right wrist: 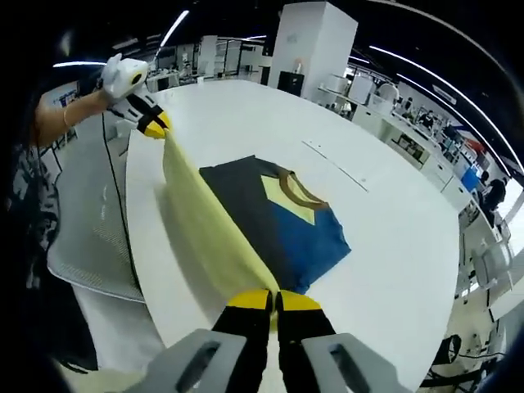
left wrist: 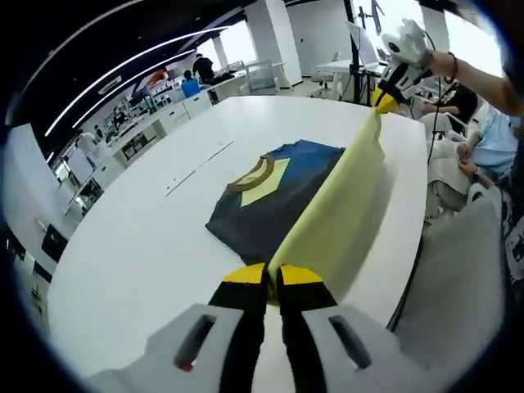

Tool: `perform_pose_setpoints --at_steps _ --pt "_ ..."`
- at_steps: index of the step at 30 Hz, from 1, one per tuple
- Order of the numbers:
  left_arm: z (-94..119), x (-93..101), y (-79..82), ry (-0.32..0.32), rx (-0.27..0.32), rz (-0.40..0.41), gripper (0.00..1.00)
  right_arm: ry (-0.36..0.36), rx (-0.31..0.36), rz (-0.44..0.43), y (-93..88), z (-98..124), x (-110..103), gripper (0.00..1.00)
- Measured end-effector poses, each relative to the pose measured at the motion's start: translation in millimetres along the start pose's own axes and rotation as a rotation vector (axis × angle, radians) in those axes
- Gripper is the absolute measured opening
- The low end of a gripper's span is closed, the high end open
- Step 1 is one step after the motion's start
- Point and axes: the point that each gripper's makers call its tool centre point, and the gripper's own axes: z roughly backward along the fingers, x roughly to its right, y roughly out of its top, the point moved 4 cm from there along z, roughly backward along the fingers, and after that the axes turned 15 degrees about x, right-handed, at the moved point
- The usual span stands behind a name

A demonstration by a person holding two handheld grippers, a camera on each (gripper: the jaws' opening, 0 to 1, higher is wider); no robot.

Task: Fold the garment on the visible template until the final outline fits inside the template.

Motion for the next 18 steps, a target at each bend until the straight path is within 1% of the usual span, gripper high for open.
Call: perform_pose_setpoints --at_steps 2,4,7,9,14,18 --pt "-3.7 -7.0 4.9 0.024 0.017 0.01 0.02 -0.014 0.006 0.002 3.0 -3.2 5.9 0.0" --pt "-6.6 -11.4 7.9 0.033 0.024 0.007 0.02 -0.027 0.008 0.008 5.7 -5.4 10.3 0.0" --pt "-11.9 -20.0 14.6 0.067 0.048 0.009 0.02 -0.066 0.015 0.036 13.1 -9.1 18.6 0.0" --pt "-15.8 -26.7 16.8 0.085 0.053 0.013 0.02 -0.086 0.024 0.044 18.0 -12.5 24.4 0.0" --pt "-25.4 -43.2 23.9 0.134 0.064 -0.011 0.02 -0.135 0.056 0.042 31.3 -21.3 38.1 0.0" --pt "-35.3 -51.6 28.4 0.145 0.071 -0.029 0.02 -0.176 0.044 0.085 39.9 -26.7 50.5 0.0"
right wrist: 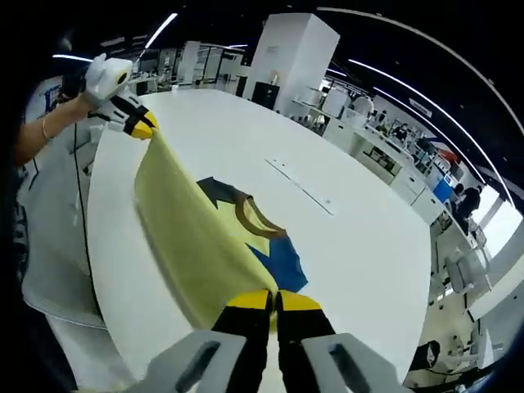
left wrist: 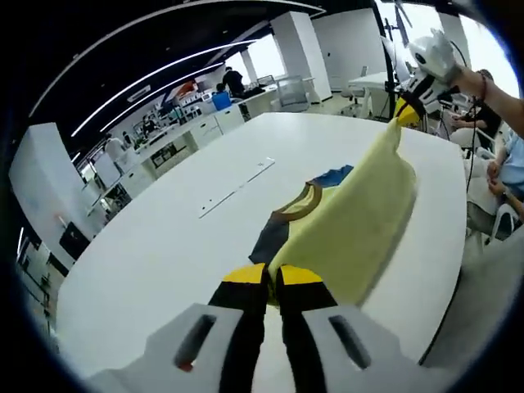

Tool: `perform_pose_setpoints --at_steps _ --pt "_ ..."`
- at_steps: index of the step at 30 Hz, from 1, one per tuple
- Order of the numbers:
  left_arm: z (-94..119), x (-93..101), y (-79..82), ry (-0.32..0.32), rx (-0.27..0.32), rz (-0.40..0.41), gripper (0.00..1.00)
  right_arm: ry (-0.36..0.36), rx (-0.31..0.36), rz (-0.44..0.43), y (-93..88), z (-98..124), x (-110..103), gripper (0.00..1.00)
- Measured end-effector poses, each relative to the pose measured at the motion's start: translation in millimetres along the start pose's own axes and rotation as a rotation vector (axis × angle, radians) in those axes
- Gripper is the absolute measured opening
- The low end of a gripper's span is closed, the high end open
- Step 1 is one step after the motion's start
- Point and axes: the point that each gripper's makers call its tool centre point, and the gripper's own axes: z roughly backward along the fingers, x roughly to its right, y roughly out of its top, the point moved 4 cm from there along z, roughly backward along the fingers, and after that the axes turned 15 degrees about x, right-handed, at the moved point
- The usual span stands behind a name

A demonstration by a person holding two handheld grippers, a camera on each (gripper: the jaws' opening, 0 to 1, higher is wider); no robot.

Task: Fold the garment on the visible template until the final outline fits inside the template.

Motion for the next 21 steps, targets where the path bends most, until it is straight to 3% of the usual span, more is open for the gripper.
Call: perform_pose_setpoints --at_steps 6,11,21 --pt "-20.1 -13.8 5.3 0.028 0.005 -0.064 0.02 -0.036 0.003 0.013 8.3 -10.9 15.1 0.0" --pt "-38.7 -25.9 8.7 0.073 0.026 -0.048 0.02 -0.068 -0.004 0.021 9.0 -22.8 25.9 0.0" --pt "-71.4 -42.5 1.7 0.11 0.043 0.015 0.02 -0.099 0.002 -0.045 1.4 -49.8 47.2 0.0"
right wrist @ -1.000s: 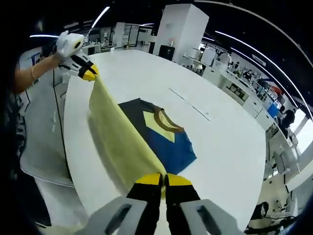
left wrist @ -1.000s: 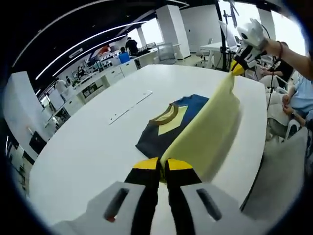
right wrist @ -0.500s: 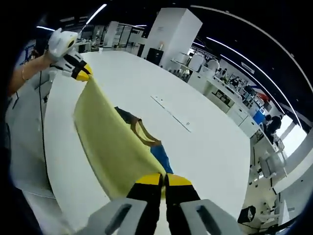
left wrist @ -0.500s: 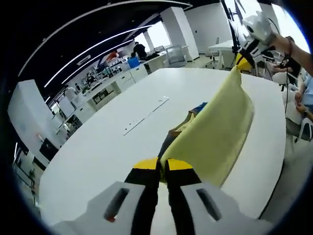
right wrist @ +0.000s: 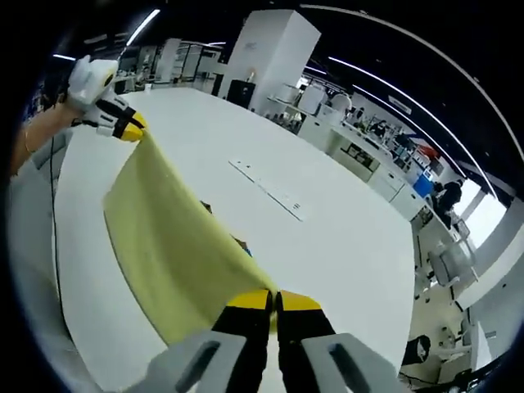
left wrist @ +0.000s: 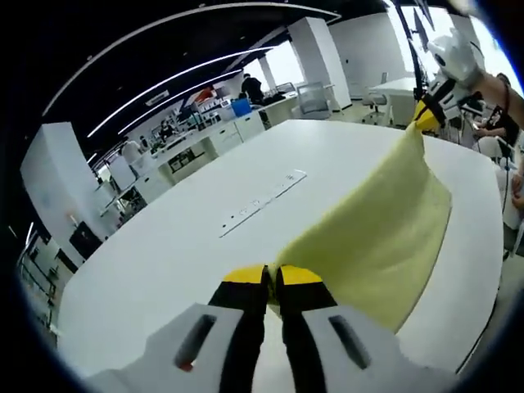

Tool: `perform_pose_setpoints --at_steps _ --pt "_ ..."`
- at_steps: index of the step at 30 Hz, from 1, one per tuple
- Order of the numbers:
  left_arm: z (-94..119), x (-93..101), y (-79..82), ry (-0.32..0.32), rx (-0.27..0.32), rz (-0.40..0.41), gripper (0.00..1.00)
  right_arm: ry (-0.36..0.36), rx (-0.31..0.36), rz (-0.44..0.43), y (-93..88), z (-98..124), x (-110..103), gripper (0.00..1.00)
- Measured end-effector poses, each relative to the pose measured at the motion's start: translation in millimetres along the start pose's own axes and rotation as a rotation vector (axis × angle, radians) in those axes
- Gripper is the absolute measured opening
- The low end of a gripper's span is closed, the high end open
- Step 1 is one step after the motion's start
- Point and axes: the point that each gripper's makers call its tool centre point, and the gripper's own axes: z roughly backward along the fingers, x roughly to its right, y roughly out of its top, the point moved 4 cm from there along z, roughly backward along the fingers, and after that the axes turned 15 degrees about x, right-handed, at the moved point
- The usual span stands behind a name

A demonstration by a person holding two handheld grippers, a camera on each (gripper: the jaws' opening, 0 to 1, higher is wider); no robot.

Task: Fold the garment on the visible template until the final outline fits inside the template.

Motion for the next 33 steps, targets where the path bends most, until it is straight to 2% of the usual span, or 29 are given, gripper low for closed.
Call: perform_pose_setpoints --at_steps 4,9,11,14,18,28,30,33 --pt "-11.3 -1.1 -8.7 0.008 -0.005 0.002 0.02 0.002 -0.005 0.011 -7.0 -15.5 3.3 0.0" --pt "-24.8 0.9 -30.1 0.012 -0.029 0.01 0.02 0.008 -0.033 0.007 -23.2 -36.1 1.7 0.0" --pt "-31.7 2.0 -40.0 0.01 -0.03 0.039 0.02 0.005 -0.052 0.019 -30.9 -43.8 1.1 0.0" --pt "-41.2 3.2 -52.2 -0.003 -0.062 0.029 0.02 0.015 -0.067 0.001 -40.7 -55.2 0.3 0.0" --pt "-53.3 3.1 -68.5 -0.013 -0.092 0.042 0.02 0.043 -0.076 -0.072 -55.5 -71.5 1.5 0.0" --pt "-71.3 7.7 -101.5 -0.022 -0.157 0.061 0.02 0.084 -0.114 -0.069 -77.2 -100.9 -3.5 0.0" --pt "-73.1 9.4 -106.4 -0.022 -0.172 0.055 0.02 0.072 -0.12 -0.07 -82.9 -106.0 -4.9 0.0" --pt "-75.6 11.5 -111.9 -0.043 -0.194 0.005 0.02 0.078 -0.15 -0.065 -92.8 -111.8 -11.0 0.0"
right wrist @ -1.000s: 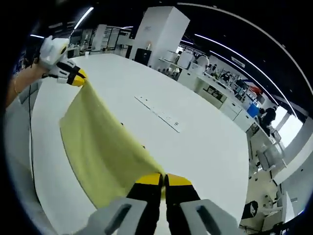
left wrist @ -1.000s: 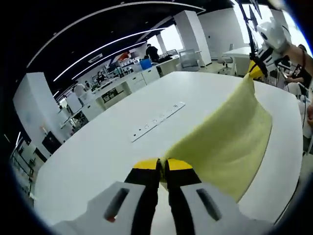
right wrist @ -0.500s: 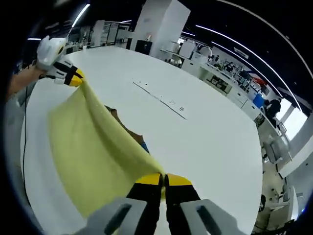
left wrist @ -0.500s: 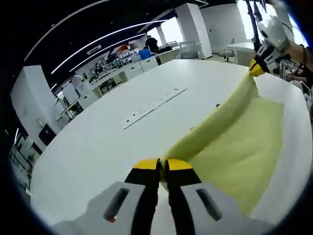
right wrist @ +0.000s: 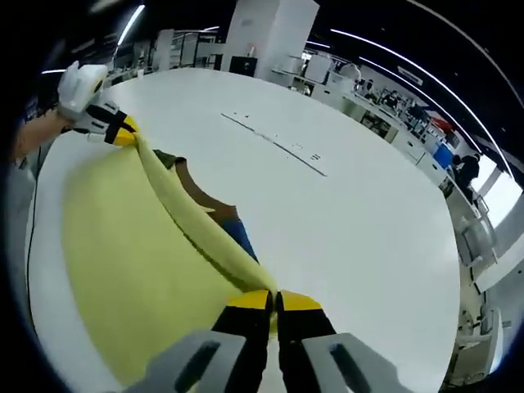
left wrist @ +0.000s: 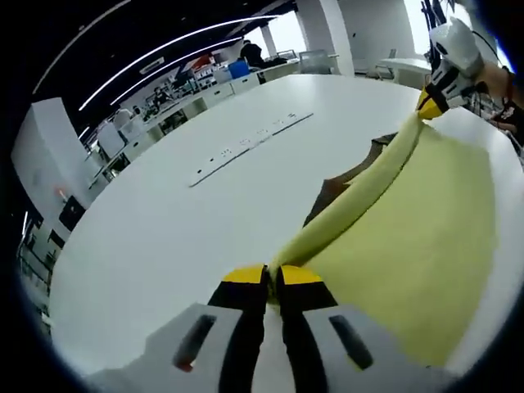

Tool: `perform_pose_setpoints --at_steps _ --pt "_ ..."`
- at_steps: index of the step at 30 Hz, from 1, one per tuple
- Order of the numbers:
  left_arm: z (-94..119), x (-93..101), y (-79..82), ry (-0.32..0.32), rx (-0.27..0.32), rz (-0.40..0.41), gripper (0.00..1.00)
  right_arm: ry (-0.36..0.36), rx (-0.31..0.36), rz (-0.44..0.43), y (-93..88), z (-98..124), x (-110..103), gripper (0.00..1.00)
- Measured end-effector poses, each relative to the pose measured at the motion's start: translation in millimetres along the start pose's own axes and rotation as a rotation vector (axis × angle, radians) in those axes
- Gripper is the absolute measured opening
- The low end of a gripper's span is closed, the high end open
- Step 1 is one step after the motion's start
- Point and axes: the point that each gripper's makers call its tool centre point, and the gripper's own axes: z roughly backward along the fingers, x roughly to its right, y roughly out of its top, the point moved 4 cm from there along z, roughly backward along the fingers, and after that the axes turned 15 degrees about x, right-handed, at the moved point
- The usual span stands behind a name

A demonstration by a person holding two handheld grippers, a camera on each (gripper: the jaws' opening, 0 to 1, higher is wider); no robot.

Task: Fold the garment on the visible template until the final outline fits inside the template.

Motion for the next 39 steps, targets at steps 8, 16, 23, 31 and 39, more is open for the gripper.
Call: perform_pose_setpoints --at_steps 8,16,23,31,39 --pt "-1.8 -2.4 -7.7 -0.005 0.001 0.052 0.04 -0.046 -0.01 0.015 -8.3 -2.9 3.0 0.0" --pt "0.5 -7.2 -9.2 0.031 0.003 0.07 0.13 -0.04 0.021 -0.097 -14.4 -0.5 6.6 0.02" --pt "13.5 -16.4 -3.0 0.053 0.071 0.146 0.24 -0.048 0.058 -0.177 -11.3 8.1 13.3 0.24" --pt "26.2 -9.7 -6.3 0.005 0.087 0.176 0.34 -0.052 0.075 -0.186 -12.4 19.6 16.1 0.29" --pt "15.2 -8.5 -14.7 0.01 0.078 0.172 0.33 -0.066 0.089 -0.215 -18.9 12.2 19.5 0.28"
